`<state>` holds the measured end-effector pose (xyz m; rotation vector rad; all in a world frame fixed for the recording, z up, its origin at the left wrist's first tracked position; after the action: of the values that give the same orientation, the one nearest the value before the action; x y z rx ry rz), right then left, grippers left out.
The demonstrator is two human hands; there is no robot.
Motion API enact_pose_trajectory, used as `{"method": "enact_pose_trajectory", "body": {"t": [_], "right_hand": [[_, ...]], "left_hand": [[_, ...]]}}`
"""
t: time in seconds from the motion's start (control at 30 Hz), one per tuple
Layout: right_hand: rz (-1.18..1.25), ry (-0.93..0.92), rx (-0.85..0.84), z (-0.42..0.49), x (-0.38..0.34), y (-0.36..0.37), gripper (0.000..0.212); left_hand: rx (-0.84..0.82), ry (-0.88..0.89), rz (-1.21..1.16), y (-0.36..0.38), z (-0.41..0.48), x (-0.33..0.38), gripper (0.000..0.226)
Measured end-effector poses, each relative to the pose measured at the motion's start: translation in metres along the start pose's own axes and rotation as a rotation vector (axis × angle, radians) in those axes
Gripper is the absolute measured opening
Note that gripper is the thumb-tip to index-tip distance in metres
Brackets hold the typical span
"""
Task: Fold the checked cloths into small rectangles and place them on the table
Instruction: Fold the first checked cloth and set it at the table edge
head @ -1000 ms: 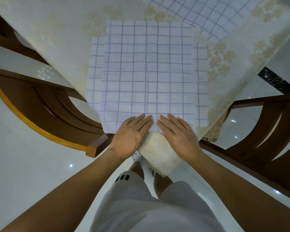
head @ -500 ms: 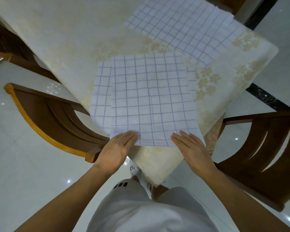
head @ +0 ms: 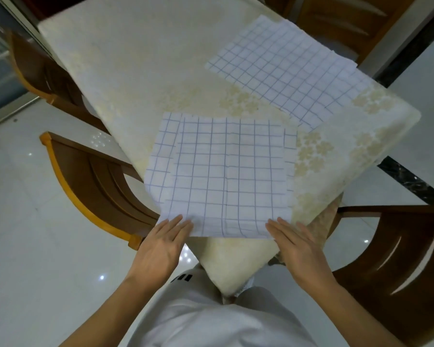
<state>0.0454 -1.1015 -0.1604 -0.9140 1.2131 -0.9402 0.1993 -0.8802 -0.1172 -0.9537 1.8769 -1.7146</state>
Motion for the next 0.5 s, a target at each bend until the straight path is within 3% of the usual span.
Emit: {"method": "enact_pose_trajectory", "body": {"t": [0.2, 0.4, 0.5], "right_hand": [[-0.195, -0.013, 0.084, 0.081, 0.040, -0.049, 0.070], [-0.318, -0.048, 0.053, 0.167, 0.089, -0.075, 0.071], [-0.338, -0.017, -0.001, 0.200, 0.117, -0.071, 0.075]], "left_hand": [[0.069, -0.069, 0.072, -0.040, 0.088, -0.011, 0.065], [0.087, -0.067, 0.086, -0.056, 0.192, -0.034, 0.057], [0.035, -0.058, 0.083, -0.046, 0.237, -0.045, 0.064]]}}
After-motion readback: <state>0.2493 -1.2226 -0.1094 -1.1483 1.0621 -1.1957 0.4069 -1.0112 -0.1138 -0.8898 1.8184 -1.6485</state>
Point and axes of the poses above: each hand's wrist, its own z-axis towards the middle knuckle, its own y-axis out of the palm, x = y × z, the point moved 9 cm from there along z, towards the middle knuckle, and after that the axes turned 15 degrees about -y, right-handed, at the moved point
